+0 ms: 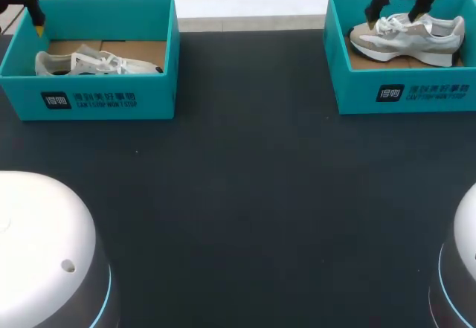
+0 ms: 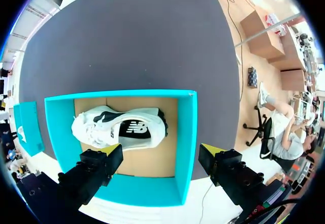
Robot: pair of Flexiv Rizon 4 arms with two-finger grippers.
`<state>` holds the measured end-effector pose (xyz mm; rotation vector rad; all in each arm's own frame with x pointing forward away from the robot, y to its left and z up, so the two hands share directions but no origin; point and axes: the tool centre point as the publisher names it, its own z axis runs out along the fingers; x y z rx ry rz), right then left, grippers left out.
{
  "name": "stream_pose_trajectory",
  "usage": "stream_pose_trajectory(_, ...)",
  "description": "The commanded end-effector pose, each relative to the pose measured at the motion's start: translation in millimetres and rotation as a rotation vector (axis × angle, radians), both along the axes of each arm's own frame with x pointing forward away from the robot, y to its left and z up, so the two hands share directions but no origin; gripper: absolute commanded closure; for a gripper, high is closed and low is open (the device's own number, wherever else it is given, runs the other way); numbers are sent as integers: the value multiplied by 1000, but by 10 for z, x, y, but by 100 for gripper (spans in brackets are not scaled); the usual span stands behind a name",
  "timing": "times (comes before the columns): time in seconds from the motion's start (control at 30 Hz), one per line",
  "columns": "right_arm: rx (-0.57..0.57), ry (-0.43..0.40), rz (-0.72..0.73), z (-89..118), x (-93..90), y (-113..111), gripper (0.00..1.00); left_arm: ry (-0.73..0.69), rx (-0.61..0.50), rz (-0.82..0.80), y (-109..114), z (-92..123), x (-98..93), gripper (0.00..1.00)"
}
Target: Take the shoe out of the shoebox, open the shoe tongue, remove and reinsert the insole, then place the shoe into the shoebox
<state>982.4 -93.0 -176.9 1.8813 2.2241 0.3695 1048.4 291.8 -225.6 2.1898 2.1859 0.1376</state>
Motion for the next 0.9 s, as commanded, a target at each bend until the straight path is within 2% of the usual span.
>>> stream_pose_trajectory(0.03,-9,-118,-418,-113,358,-103,0,-3,1,0,0,5,-17,0)
stream_pose_trajectory(0.27,-85,-148,-546,-309,691,-536,0,-3,1,0,0,5,-17,0)
stream_pose_trajectory(0.3,-103,-145,-592,-337,710,-612,0,-3,1,0,0,5,-17,0)
stream_pose_trajectory(0.47,-174,-129,-611,-464,715,-855,0,-3,1,0,0,5,-17,0)
stream_pose_trajectory(0.53,-277,-120,-608,-511,701,-881,0,-3,1,0,0,5,-17,0)
stream_pose_trajectory(0.9,-277,-120,-608,-511,701,-881,0,-3,1,0,0,5,-17,0)
